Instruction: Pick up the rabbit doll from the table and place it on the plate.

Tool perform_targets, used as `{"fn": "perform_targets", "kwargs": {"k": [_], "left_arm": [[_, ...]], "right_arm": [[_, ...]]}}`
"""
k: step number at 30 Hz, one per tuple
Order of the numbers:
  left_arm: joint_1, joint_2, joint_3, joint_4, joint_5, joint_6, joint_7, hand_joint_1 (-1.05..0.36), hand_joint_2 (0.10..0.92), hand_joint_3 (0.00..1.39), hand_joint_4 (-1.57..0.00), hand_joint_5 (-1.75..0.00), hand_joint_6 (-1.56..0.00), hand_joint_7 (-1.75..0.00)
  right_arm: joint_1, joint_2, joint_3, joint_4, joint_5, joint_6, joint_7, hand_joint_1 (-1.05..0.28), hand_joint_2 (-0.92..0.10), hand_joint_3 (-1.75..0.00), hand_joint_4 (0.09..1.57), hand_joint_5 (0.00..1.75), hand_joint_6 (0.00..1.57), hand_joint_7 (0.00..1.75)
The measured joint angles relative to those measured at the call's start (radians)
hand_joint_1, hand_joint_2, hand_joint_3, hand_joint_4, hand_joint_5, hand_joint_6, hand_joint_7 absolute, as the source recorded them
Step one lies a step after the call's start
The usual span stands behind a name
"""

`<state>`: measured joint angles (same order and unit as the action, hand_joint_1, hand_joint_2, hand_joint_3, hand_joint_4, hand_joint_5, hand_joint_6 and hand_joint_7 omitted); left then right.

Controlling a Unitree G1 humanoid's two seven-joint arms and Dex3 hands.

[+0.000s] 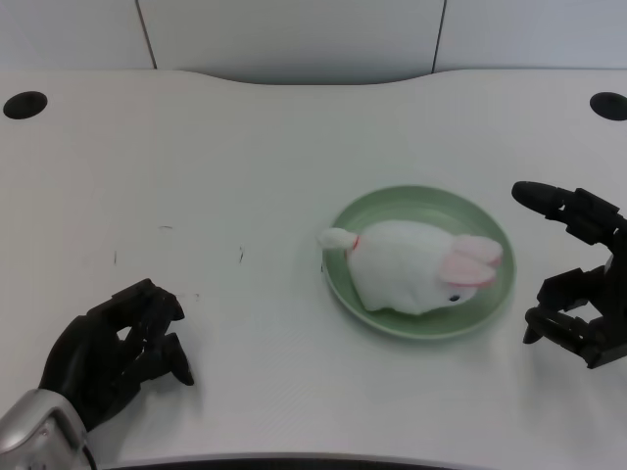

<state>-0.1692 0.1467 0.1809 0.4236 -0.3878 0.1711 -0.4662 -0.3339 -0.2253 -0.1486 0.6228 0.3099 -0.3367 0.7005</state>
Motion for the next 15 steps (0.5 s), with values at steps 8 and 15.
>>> {"fn": "perform_targets", "kwargs": {"k": [8,15], "left_arm": [[-0.009,0.01,0.001,0.004,0.022,-0.002,0.008,-0.65,0.921,0.5,-0.83,-1.75,-0.55,-1.7],[-0.01,0.013,0.011,0.01,0.021,-0.013,-0.013,-0.67,0.921,0.46,-0.81,-1.75,-0.52,-1.74]], "right_arm": [[-0.035,0.0,0.0,0.057,-0.01,-0.026,0.006,-0.06,-0.11,-0.99,1.44,0.65,1.44,0.26],[-0.049,0.012,-0.003,0.113,-0.011,-0.084,0.017,-0.03,-0.11,-0.99,1.47,0.63,1.45,0.25]]}}
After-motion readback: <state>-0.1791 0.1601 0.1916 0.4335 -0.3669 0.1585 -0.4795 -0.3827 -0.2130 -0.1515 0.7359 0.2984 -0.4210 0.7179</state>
